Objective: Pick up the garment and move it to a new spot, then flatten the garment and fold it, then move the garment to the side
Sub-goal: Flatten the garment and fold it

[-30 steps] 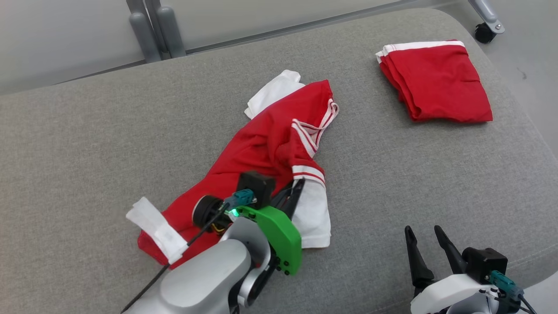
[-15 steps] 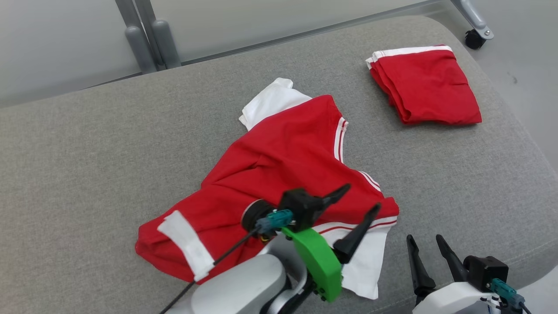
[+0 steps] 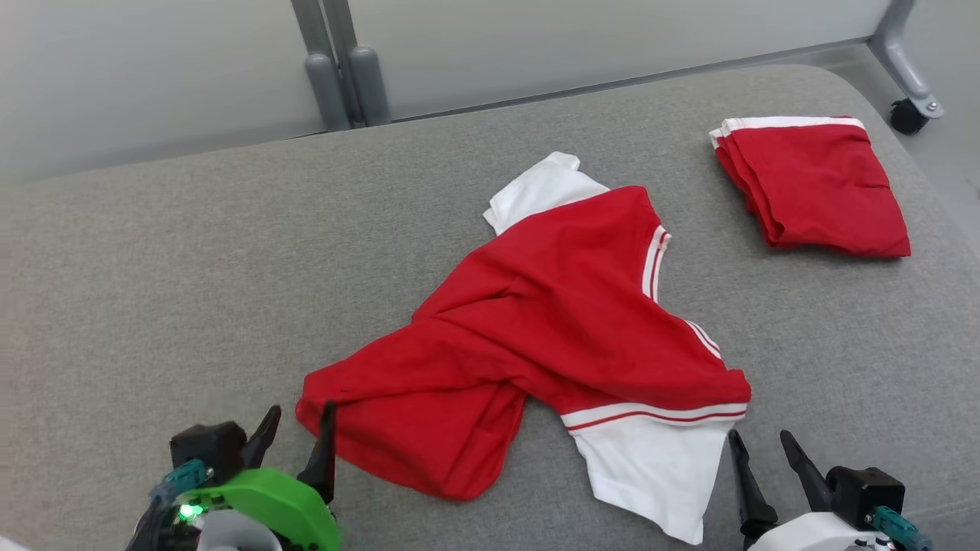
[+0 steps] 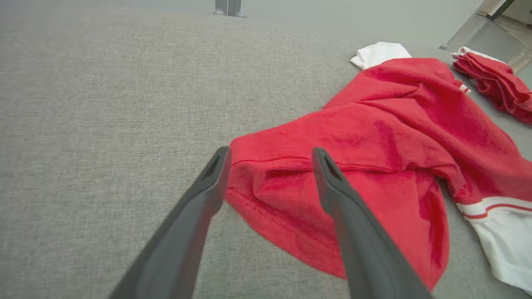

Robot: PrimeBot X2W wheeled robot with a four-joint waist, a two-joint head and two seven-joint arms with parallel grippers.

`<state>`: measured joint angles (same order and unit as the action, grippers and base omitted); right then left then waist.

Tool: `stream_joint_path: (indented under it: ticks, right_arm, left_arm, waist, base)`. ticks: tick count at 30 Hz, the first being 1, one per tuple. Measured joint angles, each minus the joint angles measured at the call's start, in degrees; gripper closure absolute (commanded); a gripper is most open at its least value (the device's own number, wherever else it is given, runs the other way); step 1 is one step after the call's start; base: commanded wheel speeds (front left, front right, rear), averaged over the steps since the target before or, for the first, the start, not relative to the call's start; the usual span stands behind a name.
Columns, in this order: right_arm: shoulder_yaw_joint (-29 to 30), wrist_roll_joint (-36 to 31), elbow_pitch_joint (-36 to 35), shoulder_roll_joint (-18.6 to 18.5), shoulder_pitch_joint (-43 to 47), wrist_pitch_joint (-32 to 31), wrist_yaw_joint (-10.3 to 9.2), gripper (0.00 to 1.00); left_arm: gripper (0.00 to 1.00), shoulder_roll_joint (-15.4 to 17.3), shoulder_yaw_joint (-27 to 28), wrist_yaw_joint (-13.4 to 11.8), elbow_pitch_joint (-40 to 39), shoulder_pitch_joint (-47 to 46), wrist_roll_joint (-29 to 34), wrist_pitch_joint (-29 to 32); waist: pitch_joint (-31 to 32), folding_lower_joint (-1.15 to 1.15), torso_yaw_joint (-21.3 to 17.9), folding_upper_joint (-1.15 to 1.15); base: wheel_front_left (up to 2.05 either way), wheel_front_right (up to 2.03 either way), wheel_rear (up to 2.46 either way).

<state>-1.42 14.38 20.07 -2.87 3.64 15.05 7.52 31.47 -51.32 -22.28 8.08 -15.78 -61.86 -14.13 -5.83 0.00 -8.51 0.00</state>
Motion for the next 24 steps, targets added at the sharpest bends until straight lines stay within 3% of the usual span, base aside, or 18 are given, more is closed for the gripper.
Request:
stream_joint_path:
  ticks: [3, 9, 20, 21, 22, 23, 24]
  right_arm:
    - [-0.23, -0.44, 0.05, 0.0, -0.23, 0.0, 0.0, 0.0]
    - [-0.75, -0.7, 0.21, 0.02, -1.1, 0.01, 0.0, 0.0]
    - [-1.04, -1.0, 0.19, 0.02, -1.94, 0.01, 0.0, 0.0]
    - [-1.04, -1.0, 0.18, 0.02, -1.94, 0.0, 0.0, 0.0]
    - [-1.01, -0.99, 0.22, 0.02, -1.94, 0.0, 0.0, 0.0]
    - [-0.96, -0.98, 0.24, 0.02, -1.94, 0.01, 0.0, 0.0]
    - [-0.91, -0.97, 0.24, 0.02, -1.94, 0.01, 0.0, 0.0]
  left_arm:
    - [0.0, 0.34, 1.24, 0.83, 1.1, 2.7, -2.66, -0.04]
    - [0.0, -2.69, 1.1, 6.0, 6.51, 2.46, -4.59, -0.04]
    - [0.0, -6.61, -0.33, 12.35, 19.14, -4.96, -3.53, 1.15]
    - [0.13, -6.94, -0.62, 13.06, 20.33, -5.42, -3.31, 1.22]
    - [0.5, -7.17, -0.76, 13.79, 21.36, -5.88, -3.08, 1.25]
    - [1.0, -7.36, -0.76, 14.3, 22.28, -6.36, -3.09, 1.41]
    - [1.0, -7.47, -0.65, 14.61, 22.92, -6.75, -3.09, 1.44]
  waist:
    - [0.14, 0.0, 1.68, 0.0]
    - [-0.27, 0.0, 3.91, 0.0]
    - [-2.56, 0.0, 2.46, 0.0]
    - [-2.74, 0.0, 2.18, 0.0]
    - [-2.88, 0.0, 1.9, 0.0]
    - [-2.97, 0.0, 1.65, 0.0]
    - [-3.01, 0.0, 1.48, 0.0]
  base:
    - [0.0, 0.0, 0.0]
    - [0.0, 0.0, 0.0]
    - [0.0, 0.0, 0.0]
    - [0.0, 0.0, 0.0]
    - [0.0, 0.0, 0.0]
    - [0.0, 0.0, 0.0]
    - [0.0, 0.0, 0.0]
